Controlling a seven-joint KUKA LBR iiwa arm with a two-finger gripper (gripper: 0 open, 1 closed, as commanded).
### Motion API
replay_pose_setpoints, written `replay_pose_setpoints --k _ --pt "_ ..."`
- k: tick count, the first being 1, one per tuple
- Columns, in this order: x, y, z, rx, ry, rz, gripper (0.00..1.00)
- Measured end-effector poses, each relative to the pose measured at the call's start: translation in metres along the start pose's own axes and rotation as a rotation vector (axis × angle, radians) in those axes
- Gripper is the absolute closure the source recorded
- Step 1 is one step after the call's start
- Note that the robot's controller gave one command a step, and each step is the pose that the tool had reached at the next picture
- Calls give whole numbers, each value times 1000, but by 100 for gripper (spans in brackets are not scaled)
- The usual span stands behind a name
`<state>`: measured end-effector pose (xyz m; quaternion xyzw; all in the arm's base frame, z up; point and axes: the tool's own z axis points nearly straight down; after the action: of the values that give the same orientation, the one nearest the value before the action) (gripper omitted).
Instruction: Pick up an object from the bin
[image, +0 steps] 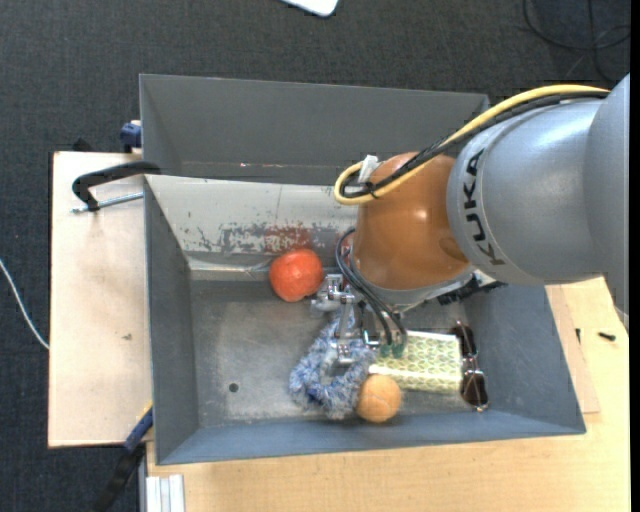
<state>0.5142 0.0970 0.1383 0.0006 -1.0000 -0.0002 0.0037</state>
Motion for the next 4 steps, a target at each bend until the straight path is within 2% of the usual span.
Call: replay_pose_setpoints --k 1,2,3,4 --pt "-2 0 -4 -1 -8 1 0" --pt "-1 -7 62 -7 -9 -349 100" --pt "-1 -7 62 -7 -9 -349 100" --pt "17 -23 -52 3 -17 -623 100"
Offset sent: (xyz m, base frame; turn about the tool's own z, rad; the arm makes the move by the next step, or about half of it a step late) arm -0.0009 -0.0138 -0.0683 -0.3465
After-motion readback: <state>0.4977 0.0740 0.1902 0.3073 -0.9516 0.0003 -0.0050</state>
